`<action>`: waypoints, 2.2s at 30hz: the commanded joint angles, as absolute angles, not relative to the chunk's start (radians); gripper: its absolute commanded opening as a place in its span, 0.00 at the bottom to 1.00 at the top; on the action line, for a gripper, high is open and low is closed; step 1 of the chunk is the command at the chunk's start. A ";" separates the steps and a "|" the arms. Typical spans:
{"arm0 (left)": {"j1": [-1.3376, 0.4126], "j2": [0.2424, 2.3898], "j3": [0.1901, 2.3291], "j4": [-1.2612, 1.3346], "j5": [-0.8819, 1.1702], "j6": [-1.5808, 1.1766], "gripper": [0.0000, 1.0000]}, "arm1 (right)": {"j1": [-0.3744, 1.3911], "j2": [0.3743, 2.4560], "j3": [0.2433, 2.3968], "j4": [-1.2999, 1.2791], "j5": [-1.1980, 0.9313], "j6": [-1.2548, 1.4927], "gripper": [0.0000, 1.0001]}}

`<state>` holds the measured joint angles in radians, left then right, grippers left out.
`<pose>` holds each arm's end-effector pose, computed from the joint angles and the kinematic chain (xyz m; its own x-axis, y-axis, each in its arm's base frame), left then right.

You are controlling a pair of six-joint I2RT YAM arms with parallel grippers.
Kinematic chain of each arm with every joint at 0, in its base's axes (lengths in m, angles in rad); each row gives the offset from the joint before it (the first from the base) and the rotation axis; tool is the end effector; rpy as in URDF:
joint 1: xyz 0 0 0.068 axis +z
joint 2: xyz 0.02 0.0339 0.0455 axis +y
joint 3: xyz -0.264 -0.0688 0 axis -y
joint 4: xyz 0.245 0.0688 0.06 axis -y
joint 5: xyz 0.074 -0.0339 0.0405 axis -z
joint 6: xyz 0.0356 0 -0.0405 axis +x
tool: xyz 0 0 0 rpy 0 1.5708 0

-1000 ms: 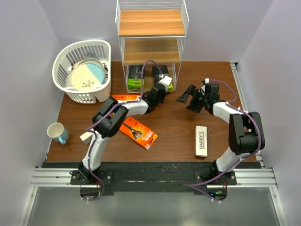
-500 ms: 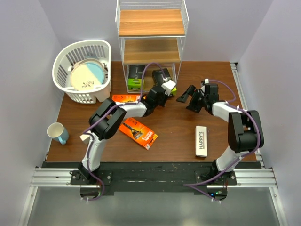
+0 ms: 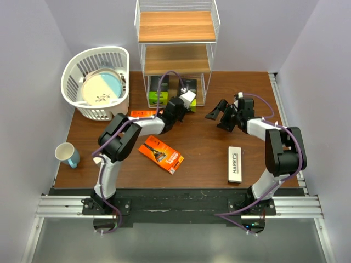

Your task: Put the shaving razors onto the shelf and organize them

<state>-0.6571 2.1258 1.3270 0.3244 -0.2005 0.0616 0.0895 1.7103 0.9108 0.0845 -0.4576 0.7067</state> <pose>0.3764 -0.2814 0.1544 -0.3328 0.3329 -0.8823 0.4797 0.8653 0.1456 0.3477 0.0470 0.1716 -0.7644 0.5163 -0.3862 0.1103 0.6949 0.7106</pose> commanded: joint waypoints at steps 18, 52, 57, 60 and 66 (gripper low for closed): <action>-0.643 2.201 1.522 0.416 -0.218 0.175 0.00 | 0.086 1.735 0.950 0.130 -0.433 0.712 0.99; -0.637 2.295 1.718 0.218 -0.032 0.143 0.00 | 0.087 1.804 1.023 0.111 -0.437 0.690 0.99; -0.638 2.203 1.632 0.180 -0.017 0.100 0.27 | 0.086 1.796 1.086 0.034 -0.453 0.623 0.99; -0.647 2.100 1.531 0.160 -0.015 0.080 0.48 | 0.086 1.783 1.126 -0.032 -0.468 0.560 0.99; -0.689 1.832 1.292 0.143 -0.028 0.094 0.70 | 0.086 1.743 1.184 -0.190 -0.456 0.385 0.99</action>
